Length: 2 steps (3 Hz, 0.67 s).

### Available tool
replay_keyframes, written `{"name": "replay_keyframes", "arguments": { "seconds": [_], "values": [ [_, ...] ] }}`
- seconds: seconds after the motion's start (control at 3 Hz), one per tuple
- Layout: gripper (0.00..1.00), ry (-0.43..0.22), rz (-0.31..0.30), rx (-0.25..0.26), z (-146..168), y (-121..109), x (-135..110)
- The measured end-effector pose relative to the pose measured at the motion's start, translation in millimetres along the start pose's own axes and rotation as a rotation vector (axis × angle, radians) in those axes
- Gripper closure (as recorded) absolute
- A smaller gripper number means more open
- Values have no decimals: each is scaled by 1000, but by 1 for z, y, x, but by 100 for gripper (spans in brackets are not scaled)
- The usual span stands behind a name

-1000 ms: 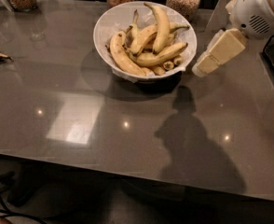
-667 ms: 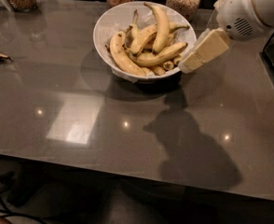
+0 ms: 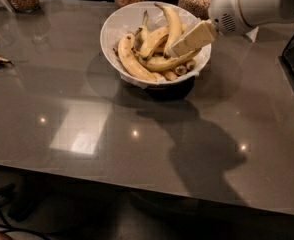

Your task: Pick banana from white bowl

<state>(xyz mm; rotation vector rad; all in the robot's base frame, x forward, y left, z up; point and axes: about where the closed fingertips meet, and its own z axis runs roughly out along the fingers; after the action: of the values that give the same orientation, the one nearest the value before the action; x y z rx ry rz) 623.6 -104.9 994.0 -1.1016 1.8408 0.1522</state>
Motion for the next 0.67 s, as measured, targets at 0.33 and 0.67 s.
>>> {"name": "replay_keyframes", "arguments": {
  "seconds": [0.33, 0.67],
  "values": [
    [21, -25, 44, 37, 23, -20, 0],
    [44, -31, 87, 60, 44, -37, 2]
  ]
}}
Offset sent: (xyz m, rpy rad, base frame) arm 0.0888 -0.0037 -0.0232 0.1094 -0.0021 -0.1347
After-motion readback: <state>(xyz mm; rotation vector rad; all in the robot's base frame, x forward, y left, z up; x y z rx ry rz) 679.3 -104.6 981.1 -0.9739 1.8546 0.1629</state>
